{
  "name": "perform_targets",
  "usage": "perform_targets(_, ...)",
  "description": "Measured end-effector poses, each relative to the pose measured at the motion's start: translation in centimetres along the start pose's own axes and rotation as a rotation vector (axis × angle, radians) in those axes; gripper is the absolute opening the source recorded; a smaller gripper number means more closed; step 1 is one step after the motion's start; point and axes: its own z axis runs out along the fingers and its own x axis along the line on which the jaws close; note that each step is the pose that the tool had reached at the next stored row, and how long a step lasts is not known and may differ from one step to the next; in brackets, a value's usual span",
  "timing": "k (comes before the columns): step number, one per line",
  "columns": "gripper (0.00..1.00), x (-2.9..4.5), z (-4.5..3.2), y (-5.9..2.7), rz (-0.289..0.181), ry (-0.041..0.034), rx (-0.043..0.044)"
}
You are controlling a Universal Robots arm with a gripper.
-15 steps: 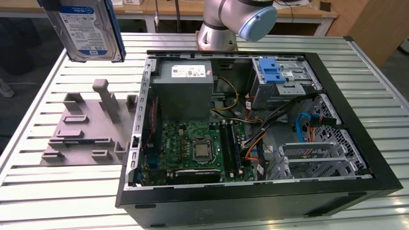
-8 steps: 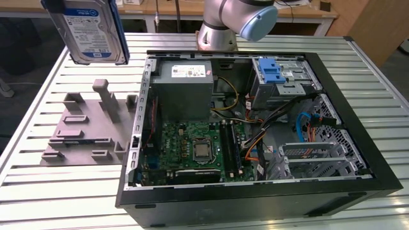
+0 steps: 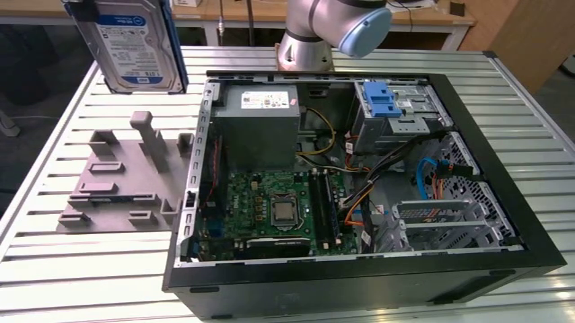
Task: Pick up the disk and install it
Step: 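Pick up the disk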
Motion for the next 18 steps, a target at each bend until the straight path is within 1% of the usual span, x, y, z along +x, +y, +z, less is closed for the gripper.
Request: perform_targets(18,0.36,1.11,-0.04,-2.06,0.0,0.0,0.0)
